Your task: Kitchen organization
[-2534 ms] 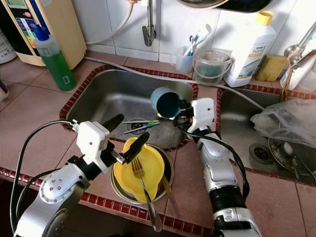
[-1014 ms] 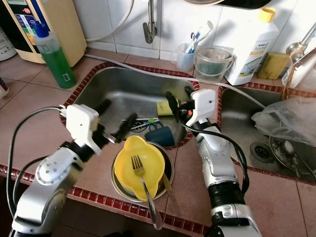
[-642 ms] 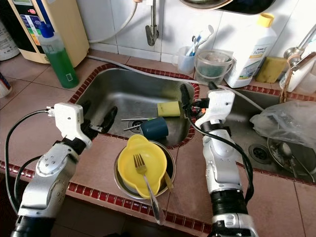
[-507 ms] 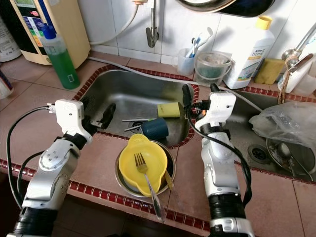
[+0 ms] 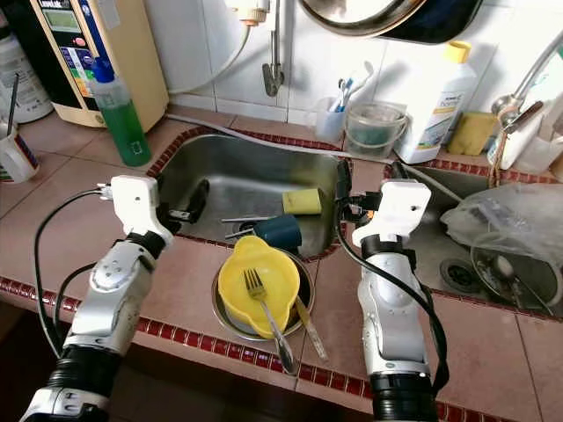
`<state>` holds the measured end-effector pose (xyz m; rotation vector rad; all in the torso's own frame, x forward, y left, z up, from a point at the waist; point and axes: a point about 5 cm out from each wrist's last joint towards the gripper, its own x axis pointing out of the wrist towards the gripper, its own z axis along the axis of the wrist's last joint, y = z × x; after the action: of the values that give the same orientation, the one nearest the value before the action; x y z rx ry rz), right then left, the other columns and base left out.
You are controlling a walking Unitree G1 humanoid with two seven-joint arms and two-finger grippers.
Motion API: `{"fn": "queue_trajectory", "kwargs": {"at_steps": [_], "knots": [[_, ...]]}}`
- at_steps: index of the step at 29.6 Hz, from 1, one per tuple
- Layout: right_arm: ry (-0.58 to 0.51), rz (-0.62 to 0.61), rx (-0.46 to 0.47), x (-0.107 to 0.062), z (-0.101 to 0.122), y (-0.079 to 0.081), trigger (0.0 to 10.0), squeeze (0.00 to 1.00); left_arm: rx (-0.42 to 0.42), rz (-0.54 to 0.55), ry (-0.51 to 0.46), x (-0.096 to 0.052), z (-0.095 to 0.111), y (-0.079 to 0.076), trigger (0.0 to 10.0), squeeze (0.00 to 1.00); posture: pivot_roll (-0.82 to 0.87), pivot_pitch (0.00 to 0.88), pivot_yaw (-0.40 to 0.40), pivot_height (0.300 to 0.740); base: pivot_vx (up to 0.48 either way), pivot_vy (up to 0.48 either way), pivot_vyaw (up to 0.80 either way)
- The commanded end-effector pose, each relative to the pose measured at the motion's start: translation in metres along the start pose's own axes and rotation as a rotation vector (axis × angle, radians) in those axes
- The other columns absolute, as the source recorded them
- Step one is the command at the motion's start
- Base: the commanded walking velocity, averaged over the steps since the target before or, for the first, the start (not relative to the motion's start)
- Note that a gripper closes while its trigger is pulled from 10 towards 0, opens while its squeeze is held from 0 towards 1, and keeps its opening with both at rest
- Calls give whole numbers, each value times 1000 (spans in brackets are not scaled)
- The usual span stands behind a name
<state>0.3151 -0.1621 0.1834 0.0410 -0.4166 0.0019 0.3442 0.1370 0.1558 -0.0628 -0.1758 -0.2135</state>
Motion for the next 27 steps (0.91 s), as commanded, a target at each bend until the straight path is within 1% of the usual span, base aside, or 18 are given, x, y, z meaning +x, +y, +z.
{"fn": "queue_trajectory", "kwargs": {"at_steps": [1,4,6,8,9,11,13,15,16,17,19,20,23,24,25,26,27], "knots": [[11,-3,-9,-2,-1,0,10000,0,10,33,-1,1,0,4,10000,0,-145,31,52,740,0,0,0],[20,-2,-11,-3,-3,1,10000,0,13,36,-1,-1,-1,5,10000,0,-142,33,52,740,0,0,0],[30,5,-5,-5,-4,4,10000,0,28,49,2,-4,-4,9,10000,0,-127,40,42,740,0,0,0],[43,21,3,-6,-6,9,10000,0,26,59,12,-9,-8,12,10000,0,-114,41,34,740,0,0,0],[53,35,4,-7,-9,13,10000,0,25,67,22,-14,-11,16,10000,0,-111,41,36,740,0,0,0],[60,39,-1,-8,-11,14,10000,0,20,68,24,-17,-12,17,10000,0,-111,39,31,740,0,0,0],[70,36,1,-8,-12,14,10000,0,-21,78,40,-20,-15,16,10000,0,-101,42,30,740,0,0,0],[77,36,17,-7,-13,11,10000,0,-58,52,34,-21,-14,8,10000,0,-77,29,33,740,0,0,0],[77,36,17,-7,-13,11,10000,0,-58,52,34,-21,-14,8,10000,0,-77,29,33,740,0,0,0],[93,38,3,-9,-20,12,10000,0,-52,52,37,-24,-17,8,10000,0,-81,16,34,740,0,0,0],[104,37,-12,-11,-23,13,10000,0,-37,56,48,-25,-20,9,10000,0,-83,15,35,740,0,0,0],[108,17,18,-10,-23,15,10000,0,-63,61,41,-26,-20,14,10000,0,-98,10,42,740,0,0,0],[96,27,14,-11,-20,21,10000,0,-83,66,27,-24,-15,19,10000,0,-107,7,47,740,0,0,0],[93,24,13,-11,-20,21,10000,0,-71,65,28,-23,-14,20,10000,0,-116,4,49,740,0,0,0],[92,14,19,-11,-19,20,10000,0,-24,61,33,-21,-12,20,10000,0,-115,7,48,740,0,0,0],[92,14,19,-11,-19,20,10000,0,-24,61,33,-21,-12,20,10000,0,-115,7,48,740,0,0,0],[92,8,22,-11,-19,20,10000,0,16,51,32,-19,-11,20,10000,0,-124,16,58,740,0,0,0]]}}
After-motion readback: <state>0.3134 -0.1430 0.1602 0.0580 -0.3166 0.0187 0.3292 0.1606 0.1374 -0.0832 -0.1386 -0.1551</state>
